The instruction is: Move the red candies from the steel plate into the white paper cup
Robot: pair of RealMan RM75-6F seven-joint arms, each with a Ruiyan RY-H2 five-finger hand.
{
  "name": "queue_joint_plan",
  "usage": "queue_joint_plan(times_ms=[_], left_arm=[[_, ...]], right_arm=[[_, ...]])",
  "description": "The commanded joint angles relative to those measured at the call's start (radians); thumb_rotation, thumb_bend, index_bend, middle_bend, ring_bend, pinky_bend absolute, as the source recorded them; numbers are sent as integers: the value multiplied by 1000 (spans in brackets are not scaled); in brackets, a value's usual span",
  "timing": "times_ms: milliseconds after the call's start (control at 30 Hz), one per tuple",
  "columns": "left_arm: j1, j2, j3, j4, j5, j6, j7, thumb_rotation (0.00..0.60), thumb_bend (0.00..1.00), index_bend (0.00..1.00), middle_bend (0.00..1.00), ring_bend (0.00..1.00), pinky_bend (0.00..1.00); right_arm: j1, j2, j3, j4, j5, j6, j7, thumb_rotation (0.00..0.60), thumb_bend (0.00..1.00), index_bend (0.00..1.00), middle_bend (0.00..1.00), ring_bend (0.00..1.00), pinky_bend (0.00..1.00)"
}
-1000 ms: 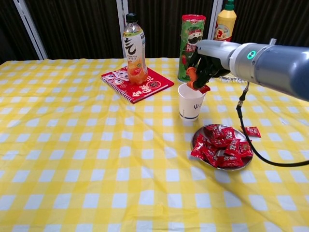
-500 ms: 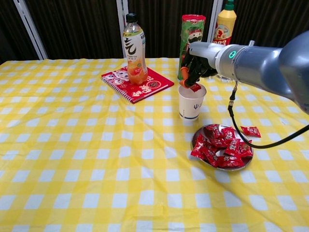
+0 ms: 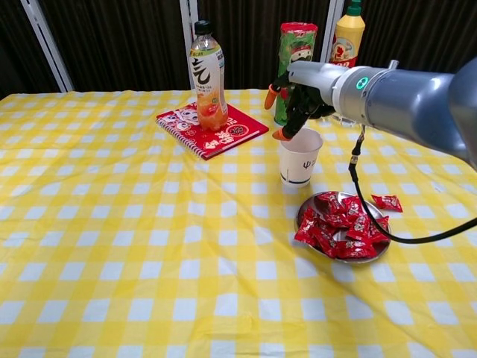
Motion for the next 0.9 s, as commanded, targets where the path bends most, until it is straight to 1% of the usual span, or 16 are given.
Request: queue_joint_plan(times_ms=[33, 100, 200, 233, 333, 467, 567, 667, 767, 900], left_arm=[[2, 0, 1, 4, 0, 1, -4, 600, 8, 0, 0, 0, 0], [3, -1, 1, 8, 1, 4, -8, 600, 7, 0, 0, 0, 0], [4, -1, 2, 11, 3, 6, -14, 600, 7, 0, 0, 0, 0], [5, -1, 2, 11, 5, 9, -14, 600, 7, 0, 0, 0, 0], [6, -2, 4, 12, 11, 15, -13, 600, 8, 0, 0, 0, 0], [9, -4, 7, 16, 23, 25, -15, 600, 9, 0, 0, 0, 0], [10, -7, 7, 21, 29, 31, -15, 600, 9, 0, 0, 0, 0], [11, -12, 7, 26, 31, 33, -14, 600, 9, 0, 0, 0, 0], [10, -15, 6, 29, 32, 35, -12, 600, 9, 0, 0, 0, 0], [10, -18, 5, 33, 33, 37, -8, 600, 9, 0, 0, 0, 0]], right_arm=[[-25, 51, -19, -110, -34, 68, -27, 600, 338, 298, 823, 854, 977], [-41, 82, -40, -175, -46, 101, -51, 600, 338, 296, 823, 851, 975], [-71, 138, -90, -293, -59, 154, -102, 600, 339, 288, 824, 846, 973], [-84, 160, -113, -341, -62, 174, -123, 600, 339, 286, 824, 844, 972], [-116, 200, -171, -433, -68, 213, -160, 600, 339, 285, 824, 840, 972], [-155, 220, -246, -499, -78, 246, -183, 600, 339, 275, 824, 838, 972], [-177, 217, -288, -510, -89, 258, -186, 600, 339, 250, 824, 836, 972], [-198, 198, -316, -506, -105, 261, -171, 600, 338, 231, 823, 835, 972], [-208, 172, -327, -488, -117, 251, -156, 600, 338, 230, 823, 835, 972], [-214, 128, -325, -447, -116, 224, -128, 600, 337, 230, 823, 835, 972]])
